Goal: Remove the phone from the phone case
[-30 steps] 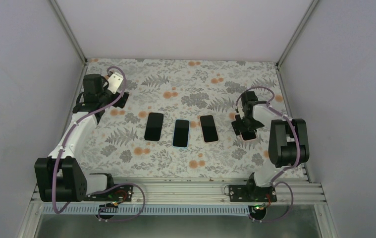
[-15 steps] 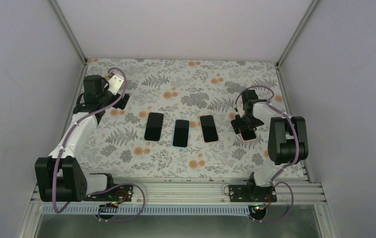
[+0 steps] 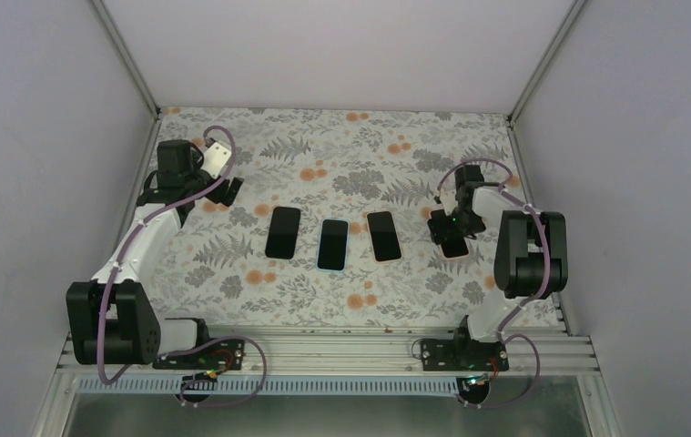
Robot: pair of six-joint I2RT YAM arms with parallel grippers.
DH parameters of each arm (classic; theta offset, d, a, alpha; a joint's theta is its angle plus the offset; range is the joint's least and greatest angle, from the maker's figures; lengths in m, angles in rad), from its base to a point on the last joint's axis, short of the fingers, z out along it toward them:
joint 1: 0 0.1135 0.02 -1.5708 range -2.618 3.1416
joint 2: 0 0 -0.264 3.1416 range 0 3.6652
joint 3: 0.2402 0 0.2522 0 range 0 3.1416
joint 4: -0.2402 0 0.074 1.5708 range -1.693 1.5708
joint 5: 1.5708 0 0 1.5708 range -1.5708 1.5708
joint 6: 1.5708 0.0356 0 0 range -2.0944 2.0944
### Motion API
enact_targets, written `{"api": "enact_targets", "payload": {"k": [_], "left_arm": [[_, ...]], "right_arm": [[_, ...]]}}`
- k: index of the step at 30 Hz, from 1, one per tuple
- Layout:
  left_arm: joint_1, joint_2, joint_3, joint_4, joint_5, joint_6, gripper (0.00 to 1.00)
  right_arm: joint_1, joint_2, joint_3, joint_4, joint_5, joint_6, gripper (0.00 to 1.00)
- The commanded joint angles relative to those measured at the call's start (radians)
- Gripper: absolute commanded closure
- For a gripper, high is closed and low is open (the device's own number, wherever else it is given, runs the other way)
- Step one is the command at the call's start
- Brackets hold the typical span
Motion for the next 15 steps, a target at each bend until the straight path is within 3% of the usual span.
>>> {"api": "enact_targets", "payload": {"k": [1, 11, 15], "left_arm": [[0.003, -0.003, 0.028, -0.018, 0.032, 0.01, 0.0], [-0.003, 0.013, 0.05, -0.033, 0.106, 0.006, 0.0], [-0.046, 0.096, 0.173, -0.121, 0.217, -0.014, 0.0]], "right_arm": [[0.003, 0.096, -0.068, 0.049, 0.044, -0.009, 0.07], [0.007, 0.064, -0.053, 0.043, 0.054, -0.008, 0.2], [0.073, -0.015, -0.025, 0.028, 0.019, -0.043, 0.22]]}}
